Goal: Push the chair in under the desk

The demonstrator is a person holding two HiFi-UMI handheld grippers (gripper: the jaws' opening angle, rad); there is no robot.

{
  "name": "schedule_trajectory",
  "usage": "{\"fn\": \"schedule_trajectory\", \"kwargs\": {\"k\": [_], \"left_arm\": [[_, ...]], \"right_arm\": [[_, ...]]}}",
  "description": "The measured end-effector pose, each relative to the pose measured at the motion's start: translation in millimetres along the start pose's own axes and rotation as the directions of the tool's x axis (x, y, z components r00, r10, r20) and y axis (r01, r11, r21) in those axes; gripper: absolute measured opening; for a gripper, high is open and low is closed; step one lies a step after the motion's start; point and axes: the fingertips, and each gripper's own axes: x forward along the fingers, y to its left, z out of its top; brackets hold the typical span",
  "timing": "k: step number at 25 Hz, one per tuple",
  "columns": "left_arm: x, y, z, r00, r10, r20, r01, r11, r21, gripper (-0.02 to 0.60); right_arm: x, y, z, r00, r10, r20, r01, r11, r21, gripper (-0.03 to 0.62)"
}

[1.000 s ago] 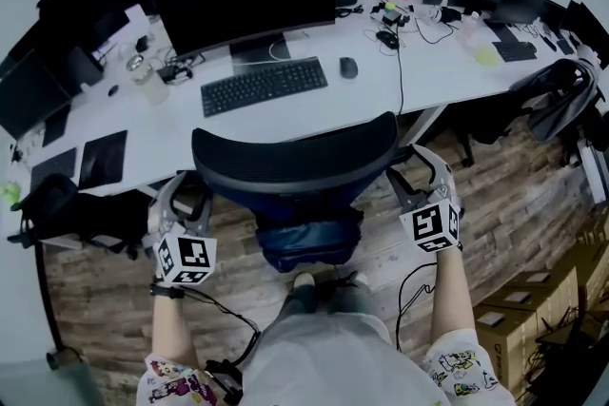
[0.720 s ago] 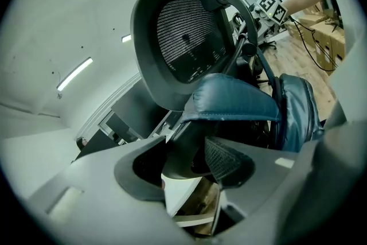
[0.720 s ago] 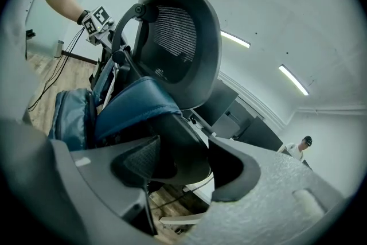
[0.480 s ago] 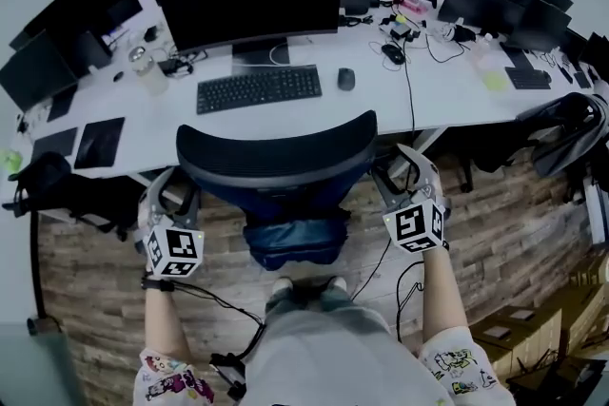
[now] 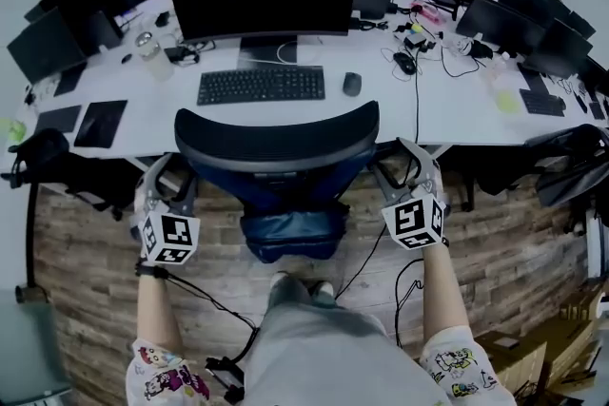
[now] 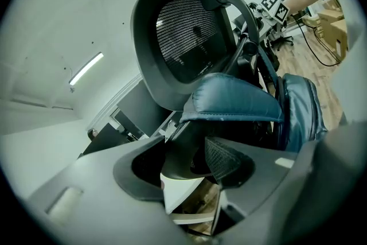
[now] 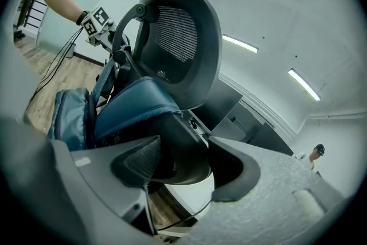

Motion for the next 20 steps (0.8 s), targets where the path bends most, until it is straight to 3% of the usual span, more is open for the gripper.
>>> {"fn": "schedule_trajectory", "kwargs": {"k": [9,20], "left_arm": [[21.5,10.4,1.7,1.0,-0.019,-0.012,0.019,1.0,0.008,0.224],[22.7,10.8,2.9,0.999,-0.027,0.032,0.027,1.0,0.013,0.23]], "right_arm": [[14.8,-6.6,0.8,1.0,-0.009,-0.003,0.009,1.0,0.013,0.259],[15.7,-7.8,-0.5,0.999,-0.031,-0.013,0.031,1.0,0.001,0.262]]}}
